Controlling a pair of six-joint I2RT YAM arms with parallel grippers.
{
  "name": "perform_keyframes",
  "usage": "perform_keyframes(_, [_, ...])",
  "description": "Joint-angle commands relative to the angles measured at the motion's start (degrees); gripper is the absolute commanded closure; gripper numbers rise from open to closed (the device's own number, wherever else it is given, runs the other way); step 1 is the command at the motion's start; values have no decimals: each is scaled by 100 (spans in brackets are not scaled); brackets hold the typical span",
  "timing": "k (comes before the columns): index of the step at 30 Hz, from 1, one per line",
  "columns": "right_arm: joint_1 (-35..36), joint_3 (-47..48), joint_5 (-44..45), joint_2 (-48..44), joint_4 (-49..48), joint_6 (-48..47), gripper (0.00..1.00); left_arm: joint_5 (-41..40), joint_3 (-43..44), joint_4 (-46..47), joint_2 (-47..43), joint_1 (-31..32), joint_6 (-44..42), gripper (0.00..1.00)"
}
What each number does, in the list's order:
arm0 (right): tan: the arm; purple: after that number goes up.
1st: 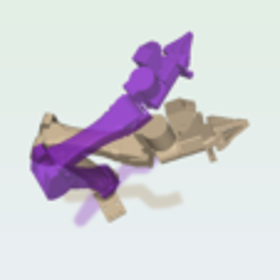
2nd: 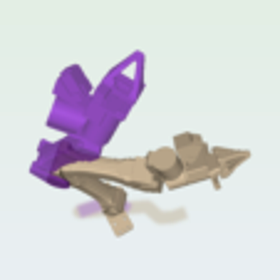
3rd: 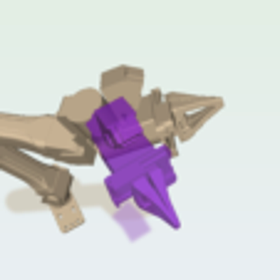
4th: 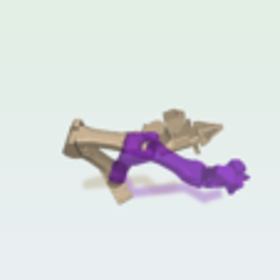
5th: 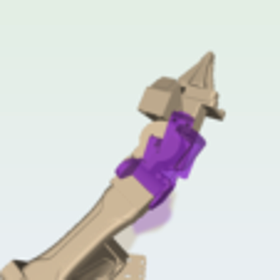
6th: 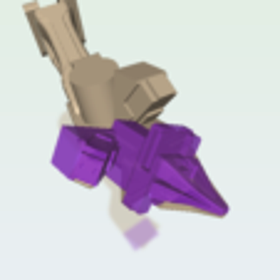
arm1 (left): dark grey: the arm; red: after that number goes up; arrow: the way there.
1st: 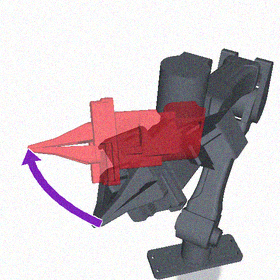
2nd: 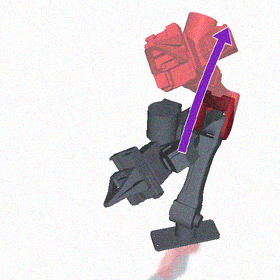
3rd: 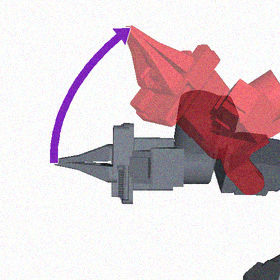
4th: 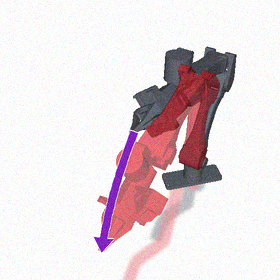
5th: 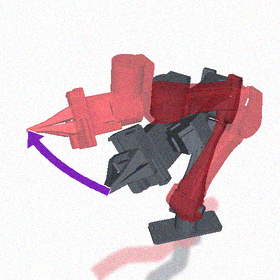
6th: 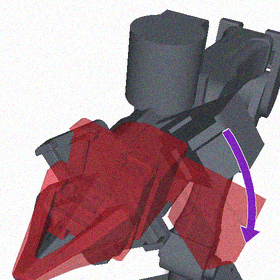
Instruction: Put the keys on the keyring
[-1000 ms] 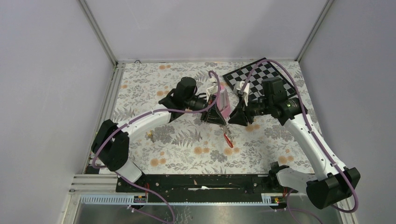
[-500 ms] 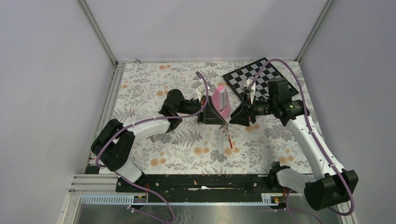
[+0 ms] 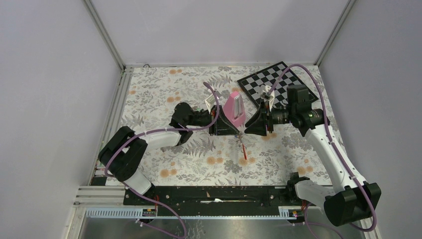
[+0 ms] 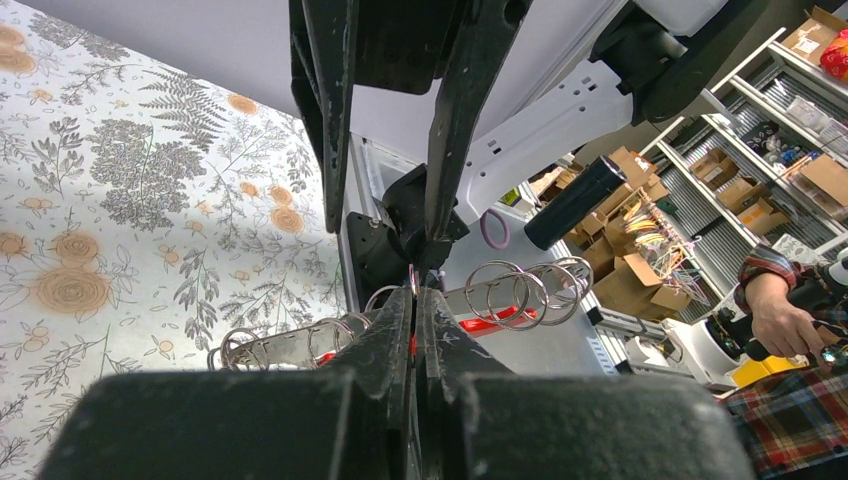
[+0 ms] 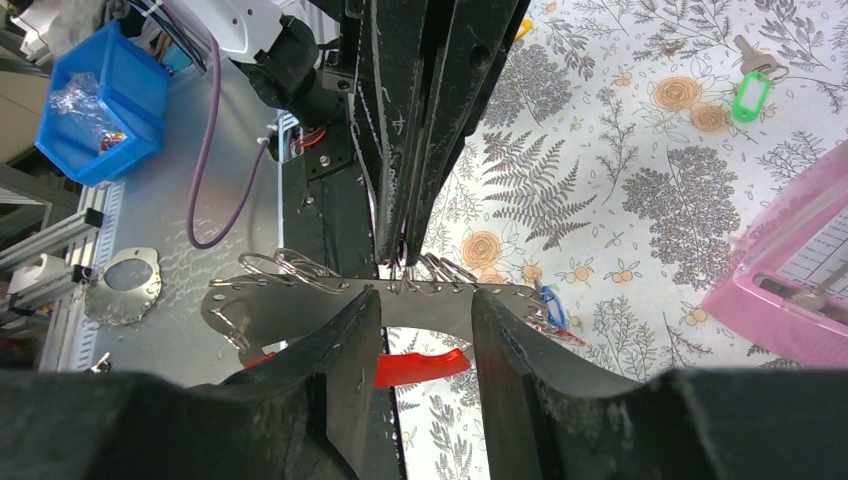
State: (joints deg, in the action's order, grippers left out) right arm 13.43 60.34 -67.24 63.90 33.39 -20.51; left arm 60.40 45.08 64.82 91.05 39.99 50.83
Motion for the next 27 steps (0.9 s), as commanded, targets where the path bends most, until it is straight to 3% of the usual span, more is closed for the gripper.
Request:
perform_keyframes(1, [-51,-58,-371,-125,-242,161,55,-173,-93,809,-17,-13,-296,99])
perform_keyframes(9, [-51,-597,-466,-119,-919,497,59,-49,-185,598,46,-4,-1046,98])
perform_keyframes(17, [76,-857,-632,38,-1560,977,64,-101,-106,-406,18,-7,-1982,98])
perform_keyframes(27, [193,-991,-457,166,-1685,890,67,-108,-60,-668,15,0,-2152,99])
